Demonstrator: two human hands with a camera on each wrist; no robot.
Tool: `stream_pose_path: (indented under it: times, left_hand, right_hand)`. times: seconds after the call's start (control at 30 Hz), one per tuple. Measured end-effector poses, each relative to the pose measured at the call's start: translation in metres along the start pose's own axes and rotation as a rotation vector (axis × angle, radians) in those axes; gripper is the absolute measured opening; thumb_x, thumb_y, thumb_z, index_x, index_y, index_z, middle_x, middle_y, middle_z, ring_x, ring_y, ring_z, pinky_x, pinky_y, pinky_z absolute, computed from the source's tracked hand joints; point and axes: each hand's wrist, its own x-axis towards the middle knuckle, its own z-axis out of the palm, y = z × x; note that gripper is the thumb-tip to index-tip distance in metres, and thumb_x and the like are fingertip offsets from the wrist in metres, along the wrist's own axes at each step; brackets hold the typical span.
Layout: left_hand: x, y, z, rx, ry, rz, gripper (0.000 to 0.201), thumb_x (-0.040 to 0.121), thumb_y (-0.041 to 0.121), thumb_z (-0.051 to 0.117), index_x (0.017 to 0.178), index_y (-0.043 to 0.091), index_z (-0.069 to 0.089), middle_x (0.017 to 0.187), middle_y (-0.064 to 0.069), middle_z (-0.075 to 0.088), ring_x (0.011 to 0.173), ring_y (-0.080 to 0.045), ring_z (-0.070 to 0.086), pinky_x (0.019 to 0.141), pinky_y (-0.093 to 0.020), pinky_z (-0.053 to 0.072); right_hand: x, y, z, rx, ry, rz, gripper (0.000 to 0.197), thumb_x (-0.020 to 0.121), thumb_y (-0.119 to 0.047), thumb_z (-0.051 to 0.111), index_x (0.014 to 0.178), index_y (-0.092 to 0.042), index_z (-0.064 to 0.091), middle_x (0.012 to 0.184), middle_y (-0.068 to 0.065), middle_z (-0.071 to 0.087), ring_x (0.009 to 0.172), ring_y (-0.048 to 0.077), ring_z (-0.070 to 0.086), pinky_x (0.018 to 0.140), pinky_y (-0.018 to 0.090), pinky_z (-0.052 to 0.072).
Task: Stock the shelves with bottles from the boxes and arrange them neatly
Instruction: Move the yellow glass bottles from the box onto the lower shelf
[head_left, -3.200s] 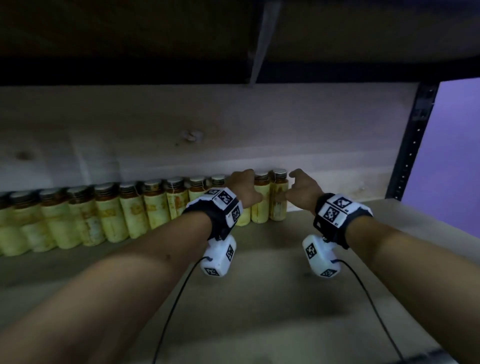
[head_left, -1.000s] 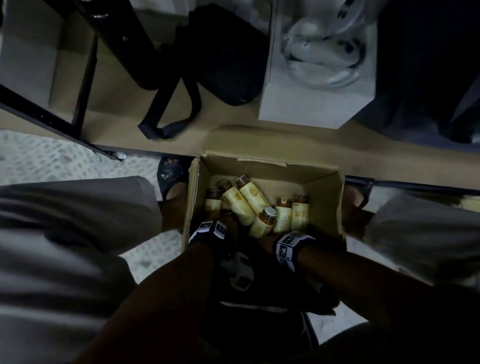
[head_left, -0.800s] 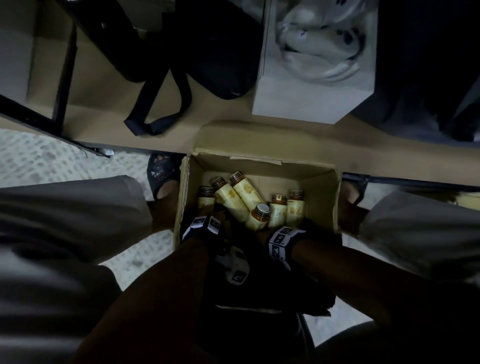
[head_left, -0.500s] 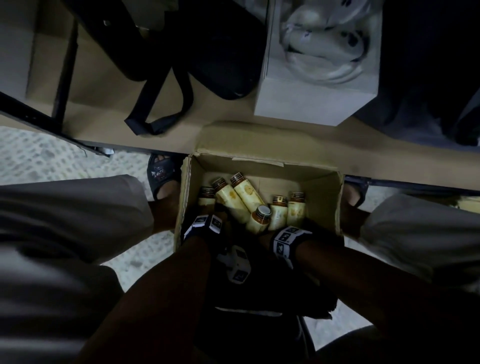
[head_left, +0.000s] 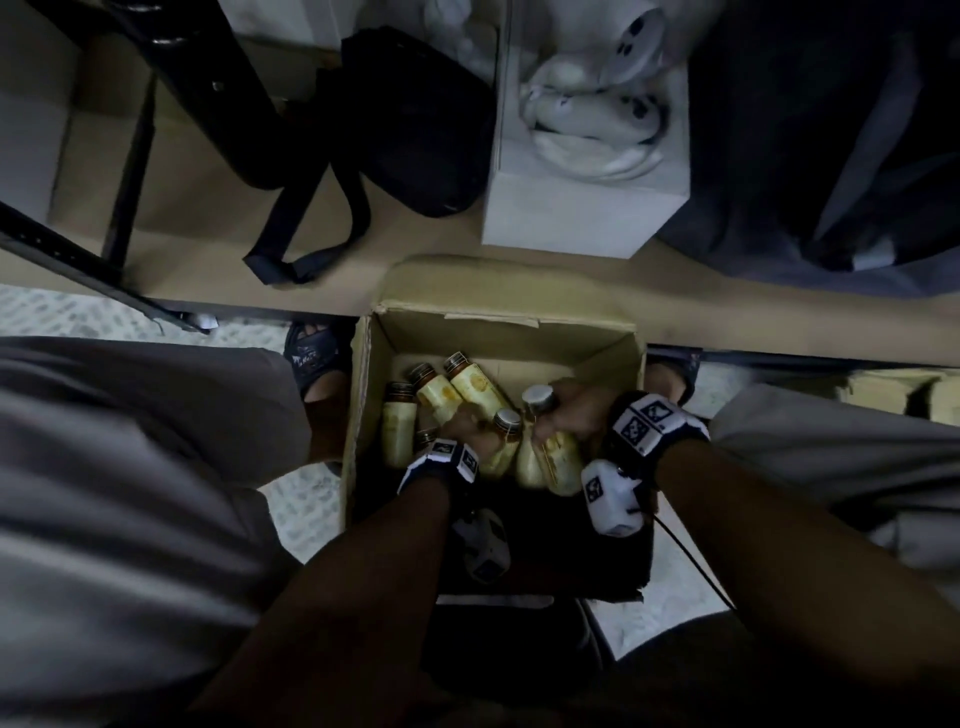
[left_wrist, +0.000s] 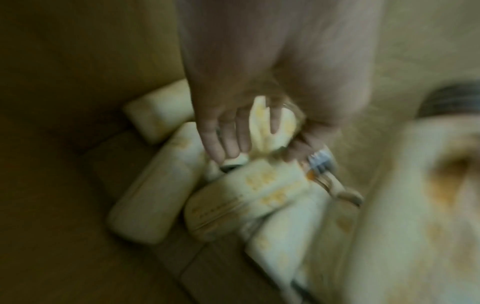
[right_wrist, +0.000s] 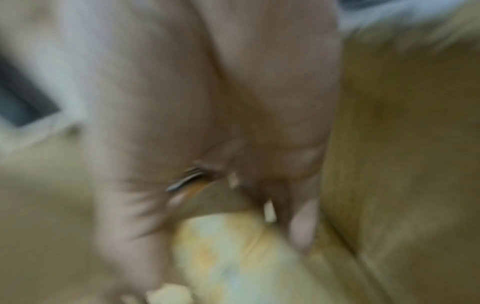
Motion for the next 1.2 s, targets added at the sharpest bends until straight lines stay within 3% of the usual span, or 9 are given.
stream_pose_path:
  times: [0.1, 0.23, 0.33, 0.57, 0.73, 0.83, 0.93, 1.1, 1.2]
  left_hand:
    - [-0.006, 0.015, 0.009, 0.154, -0.121, 0.088, 0.059, 0.081, 0.034, 0.069, 0.135, 0.022, 0.045, 0.136, -0.008, 0.053, 0.121, -0.035, 0.052, 0.102, -0.039, 0.043]
    - [0.003, 0.017, 0.008, 0.308, -0.125, 0.113, 0.055, 0.088, 0.032, 0.066, 0.135, 0.011, 0.047, 0.135, -0.014, 0.052, 0.122, -0.034, 0.052, 0.097, -0.036, 0.042]
    - [0.003, 0.019, 0.005, 0.236, -0.140, 0.059, 0.050, 0.083, 0.020, 0.074, 0.128, 0.004, 0.058, 0.129, -0.016, 0.060, 0.120, -0.031, 0.057, 0.088, -0.028, 0.043]
    - [-0.017, 0.021, -0.014, 0.268, -0.122, 0.122, 0.043, 0.090, 0.026, 0.067, 0.125, 0.004, 0.057, 0.124, -0.013, 0.059, 0.115, -0.033, 0.055, 0.094, -0.035, 0.045]
    - [-0.038, 0.047, -0.035, 0.065, -0.150, 0.233, 0.046, 0.079, 0.020, 0.079, 0.120, 0.005, 0.064, 0.120, -0.010, 0.066, 0.112, -0.027, 0.060, 0.103, -0.040, 0.045]
    - [-0.051, 0.060, -0.052, -0.037, -0.098, 0.267, 0.053, 0.073, 0.025, 0.083, 0.119, 0.009, 0.065, 0.116, -0.008, 0.068, 0.107, -0.023, 0.062, 0.100, -0.038, 0.047]
    - [-0.069, 0.076, -0.069, -0.140, -0.025, 0.317, 0.069, 0.070, 0.030, 0.084, 0.127, 0.005, 0.056, 0.119, -0.001, 0.063, 0.103, -0.019, 0.059, 0.087, -0.032, 0.047]
    - [-0.110, 0.115, -0.104, -0.271, 0.033, 0.500, 0.049, 0.065, 0.022, 0.088, 0.107, 0.008, 0.066, 0.099, -0.001, 0.072, 0.096, -0.021, 0.068, 0.081, -0.032, 0.056]
    - [-0.144, 0.144, -0.131, -0.250, 0.095, 0.647, 0.036, 0.064, 0.023, 0.089, 0.095, 0.014, 0.071, 0.091, -0.001, 0.075, 0.093, -0.021, 0.071, 0.080, -0.029, 0.057]
  right_hand:
    - [-0.014, 0.009, -0.001, 0.237, 0.200, -0.003, 0.031, 0.077, -0.016, 0.077, 0.106, -0.008, 0.069, 0.106, 0.011, 0.069, 0.100, 0.028, 0.065, 0.084, 0.037, 0.053]
    - [-0.033, 0.018, 0.012, 0.515, 0.317, -0.037, 0.015, 0.080, -0.008, 0.073, 0.093, -0.013, 0.070, 0.083, -0.004, 0.069, 0.086, 0.017, 0.064, 0.066, 0.022, 0.049]
    - [-0.041, 0.028, 0.024, 0.672, 0.375, 0.012, 0.013, 0.077, -0.014, 0.078, 0.084, -0.020, 0.068, 0.076, -0.009, 0.068, 0.079, 0.010, 0.063, 0.064, 0.024, 0.049]
    - [-0.062, 0.023, 0.032, 0.581, 0.396, 0.040, 0.041, 0.079, -0.018, 0.076, 0.117, -0.009, 0.065, 0.116, 0.009, 0.068, 0.107, 0.027, 0.063, 0.099, 0.041, 0.050]
    - [-0.090, 0.015, 0.030, 0.514, 0.398, 0.049, 0.042, 0.083, -0.026, 0.072, 0.117, -0.021, 0.047, 0.096, -0.007, 0.055, 0.081, 0.010, 0.052, 0.062, 0.016, 0.041]
    - [-0.100, 0.005, 0.028, 0.484, 0.397, -0.012, 0.029, 0.083, -0.017, 0.070, 0.106, -0.015, 0.052, 0.100, -0.001, 0.059, 0.085, 0.013, 0.054, 0.058, 0.020, 0.040]
    - [-0.113, -0.007, 0.024, 0.519, 0.459, -0.070, 0.019, 0.082, -0.013, 0.069, 0.082, -0.019, 0.050, 0.080, -0.008, 0.053, 0.070, 0.005, 0.050, 0.051, 0.020, 0.037]
    - [-0.143, -0.029, 0.004, 0.698, 0.597, -0.251, 0.042, 0.074, -0.010, 0.071, 0.116, -0.010, 0.064, 0.108, 0.007, 0.071, 0.100, 0.023, 0.068, 0.083, 0.034, 0.058]
    - [-0.177, -0.037, -0.014, 0.704, 0.672, -0.415, 0.034, 0.074, -0.012, 0.074, 0.108, -0.012, 0.069, 0.100, 0.004, 0.075, 0.094, 0.019, 0.071, 0.079, 0.033, 0.059]
